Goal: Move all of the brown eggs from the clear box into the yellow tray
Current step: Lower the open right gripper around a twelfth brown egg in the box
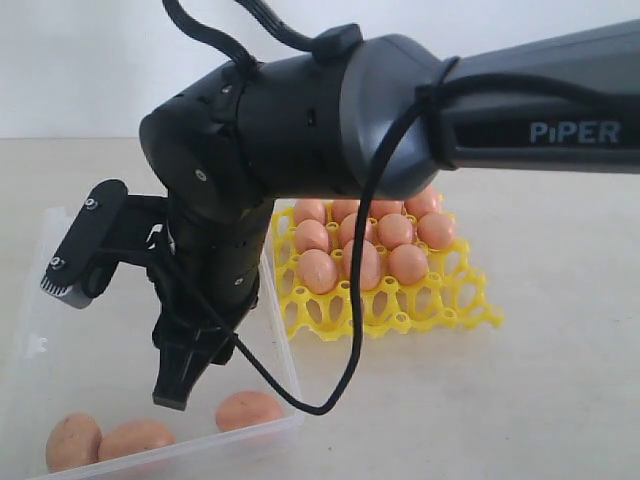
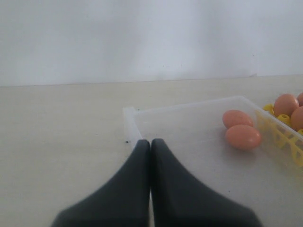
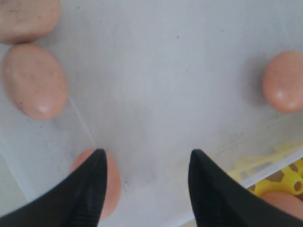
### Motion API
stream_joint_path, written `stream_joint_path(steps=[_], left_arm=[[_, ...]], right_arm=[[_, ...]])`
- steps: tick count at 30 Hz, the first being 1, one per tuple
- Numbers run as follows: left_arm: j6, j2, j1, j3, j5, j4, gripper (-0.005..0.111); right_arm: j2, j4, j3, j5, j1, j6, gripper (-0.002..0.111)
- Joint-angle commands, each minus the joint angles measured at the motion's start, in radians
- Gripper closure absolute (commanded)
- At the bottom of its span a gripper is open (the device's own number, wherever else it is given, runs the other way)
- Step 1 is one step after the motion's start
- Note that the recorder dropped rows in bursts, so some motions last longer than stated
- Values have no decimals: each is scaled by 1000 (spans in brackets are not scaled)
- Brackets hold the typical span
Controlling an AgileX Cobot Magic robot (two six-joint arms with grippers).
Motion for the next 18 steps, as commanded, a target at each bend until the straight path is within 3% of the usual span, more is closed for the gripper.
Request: stream_joint_path(steps=[1, 18], left_arm=[[1, -3, -4, -3, -1, -5, 111], [1, -3, -4, -3, -1, -5, 111]], right_arm=[[-2, -9, -8, 62, 3, -9, 58], [20, 9, -8, 86, 27, -136, 58]])
